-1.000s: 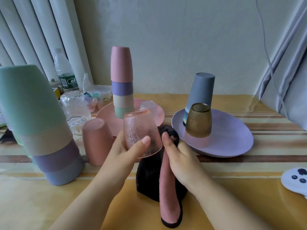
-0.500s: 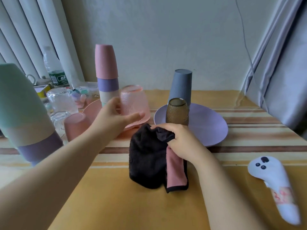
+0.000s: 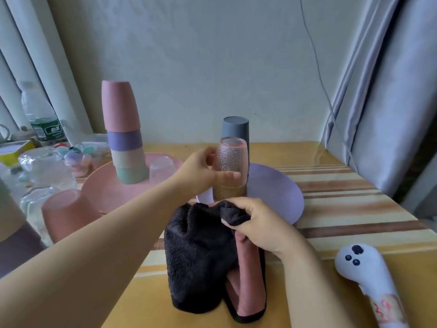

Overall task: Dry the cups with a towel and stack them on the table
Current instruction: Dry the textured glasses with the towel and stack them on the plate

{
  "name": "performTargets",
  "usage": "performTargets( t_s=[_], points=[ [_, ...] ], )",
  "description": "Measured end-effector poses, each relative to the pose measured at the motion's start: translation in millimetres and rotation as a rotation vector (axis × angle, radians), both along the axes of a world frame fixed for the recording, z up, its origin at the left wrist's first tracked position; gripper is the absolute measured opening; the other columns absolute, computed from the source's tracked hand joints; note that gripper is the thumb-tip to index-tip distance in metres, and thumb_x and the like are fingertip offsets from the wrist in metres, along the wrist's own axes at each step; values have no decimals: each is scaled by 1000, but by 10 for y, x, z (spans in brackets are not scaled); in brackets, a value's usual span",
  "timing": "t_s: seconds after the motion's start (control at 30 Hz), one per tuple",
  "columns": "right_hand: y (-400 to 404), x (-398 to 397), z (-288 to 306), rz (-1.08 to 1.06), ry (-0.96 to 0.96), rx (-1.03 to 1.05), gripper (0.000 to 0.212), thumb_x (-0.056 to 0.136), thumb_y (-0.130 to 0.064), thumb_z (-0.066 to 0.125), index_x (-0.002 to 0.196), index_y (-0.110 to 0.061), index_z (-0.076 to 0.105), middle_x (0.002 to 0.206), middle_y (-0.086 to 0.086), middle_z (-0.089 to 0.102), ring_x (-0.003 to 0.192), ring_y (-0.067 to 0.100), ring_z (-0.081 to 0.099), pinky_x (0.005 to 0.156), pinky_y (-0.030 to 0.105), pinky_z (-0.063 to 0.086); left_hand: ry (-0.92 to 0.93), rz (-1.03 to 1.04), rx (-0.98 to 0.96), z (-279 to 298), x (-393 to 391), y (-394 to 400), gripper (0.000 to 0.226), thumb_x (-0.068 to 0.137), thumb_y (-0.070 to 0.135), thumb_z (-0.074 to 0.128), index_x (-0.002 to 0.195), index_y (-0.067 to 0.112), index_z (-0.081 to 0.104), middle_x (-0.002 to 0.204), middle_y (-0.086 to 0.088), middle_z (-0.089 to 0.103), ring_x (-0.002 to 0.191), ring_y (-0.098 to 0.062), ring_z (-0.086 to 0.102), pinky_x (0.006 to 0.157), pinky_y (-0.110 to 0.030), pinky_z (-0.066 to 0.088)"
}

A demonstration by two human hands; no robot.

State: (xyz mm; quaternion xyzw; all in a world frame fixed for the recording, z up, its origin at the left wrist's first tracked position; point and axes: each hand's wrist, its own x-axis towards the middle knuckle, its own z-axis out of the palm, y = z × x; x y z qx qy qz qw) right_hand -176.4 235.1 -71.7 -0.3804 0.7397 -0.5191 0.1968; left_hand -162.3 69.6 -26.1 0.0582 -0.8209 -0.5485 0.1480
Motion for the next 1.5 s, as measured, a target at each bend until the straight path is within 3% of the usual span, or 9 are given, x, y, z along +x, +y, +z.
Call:
performTargets(
  t_s=[0.33,0.5,0.57,0.63,0.73,0.9,1.13,1.33,1.5],
  points=[
    [-2,4,-3,-19,-9,-21,27,89,-11,63,108,-29,69,104,-10,71,106,6,62,100,31,46,-20,-27,102,-185,-6,5,59,73,15,82,124,17,54,99,7,60,91,-6,60,72,-10,50],
    [-20,15,5,-31,-11,-2,27,89,-13,63,109,-30,68,104,-13,71,106,3,61,101,31,46,-23,1,35,-168,84,-31,66,76,32,81,132,18,50,106,10,60,95,-3,59,82,-18,50],
    [-26,17,2,-29,-6,-4,28,89,-11,64,110,-30,68,107,-12,70,109,4,60,103,34,45,54,193,43,-192,183,-137,56,82,40,74,127,17,52,107,5,61,92,-2,58,78,-18,49],
    [-38,23,2,-31,0,-2,30,88,-9,63,107,-31,70,109,-14,70,111,2,59,105,32,43,144,497,-15,-246,316,-306,34,87,32,69,113,17,52,102,1,60,87,-8,57,72,-20,45],
    [-75,49,3,-41,1,-7,30,88,-8,64,106,-31,70,108,-15,70,111,0,59,106,32,42,62,716,-135,-356,455,-598,36,84,16,67,112,14,44,113,-6,53,105,-25,53,79,-27,36],
    [-196,113,-33,-91,28,-11,25,87,-12,65,101,-32,69,101,-13,72,106,7,62,102,39,45,-213,618,-258,-444,400,-821,80,77,29,80,136,4,32,137,-13,47,124,-30,46,89,-32,36],
    [-220,114,-58,-111,42,21,23,89,-18,63,103,-37,67,100,-16,71,102,5,63,99,39,47,-297,584,-101,-486,120,-928,85,69,22,87,135,5,36,131,-13,52,118,-31,50,88,-34,39],
    [-233,105,-62,-122,33,-2,23,89,-15,63,101,-33,68,100,-14,72,103,7,63,100,38,47,-177,606,-25,-477,120,-931,74,68,18,86,127,7,43,124,-12,54,109,-30,52,89,-39,46],
    [-241,129,-50,-165,30,-16,17,89,-16,63,99,-28,68,98,-14,72,101,4,64,98,35,49,2,562,58,-248,389,-667,78,56,40,84,122,19,48,120,-8,57,107,-26,57,96,-43,48]
  ],
)
